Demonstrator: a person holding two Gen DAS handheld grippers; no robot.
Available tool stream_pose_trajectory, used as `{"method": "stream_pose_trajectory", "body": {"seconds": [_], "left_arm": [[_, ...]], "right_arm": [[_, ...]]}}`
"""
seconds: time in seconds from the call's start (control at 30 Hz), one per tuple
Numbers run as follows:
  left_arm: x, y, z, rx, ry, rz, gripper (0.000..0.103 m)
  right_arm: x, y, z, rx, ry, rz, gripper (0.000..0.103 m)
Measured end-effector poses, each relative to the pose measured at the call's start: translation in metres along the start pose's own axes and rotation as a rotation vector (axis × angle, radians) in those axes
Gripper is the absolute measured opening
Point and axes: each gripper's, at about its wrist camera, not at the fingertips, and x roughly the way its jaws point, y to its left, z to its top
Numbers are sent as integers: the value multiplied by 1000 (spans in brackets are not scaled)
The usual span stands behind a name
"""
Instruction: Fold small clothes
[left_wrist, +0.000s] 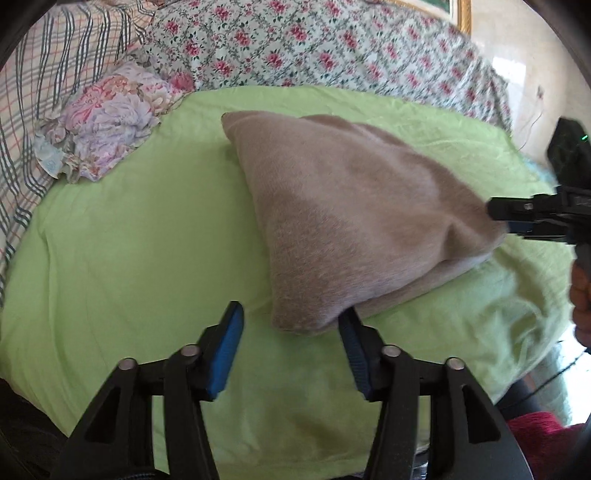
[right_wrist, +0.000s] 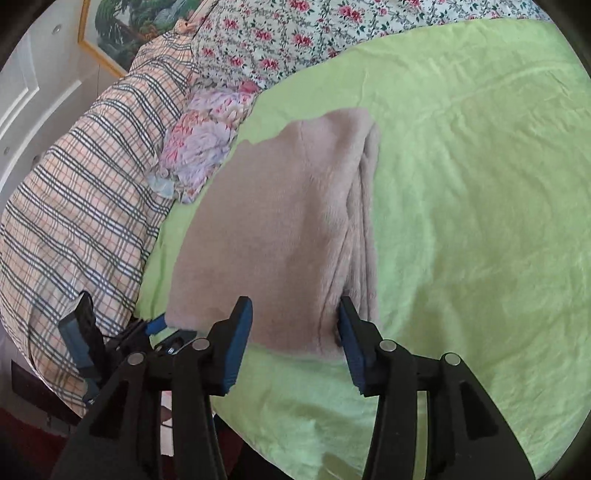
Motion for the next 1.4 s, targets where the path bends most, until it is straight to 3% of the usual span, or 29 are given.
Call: {"method": "stream_pose_trajectory", "body": {"seconds": [0.03,0.07,0.2,0.43,0.73,0.93,1.0,1.07,1.13,1.27,1.4], "left_arm": [[6,0,0,6,19,10,24],[9,1,0,-3,32,5,22],[-5,5,9,-79,1,10,13],[16,13,3,-190,120,-18,8],[22,12,4,-191,140,-26,8],[15,13,3,-166,152,-57,9],[4,18,-1,-152,143,-97,9],[-8,23,-3,-145,123,-131,9],[-26,30,2,-140,84,-160,10],[-39,40,38,-132,20,-201,14],[-20,35,87,-125,-23,-262,18]], "right_arm": [[2,2,0,-13,3,-8,21],[2,4,2,-20,4,-5,7],[-25,14,11,-77,-69,-15,7],[4,-18,-3,-131,63,-224,6],[15,-23,-5,-157,59,-321,7],[7,-26,-7,-111,57,-298,8],[2,-26,-8,-78,51,-263,12],[-8,-27,-7,-33,41,-245,26],[-22,-27,-3,-16,6,-244,27],[-43,-19,25,9,-91,-201,28],[-28,4,63,-26,-120,-139,29]]}}
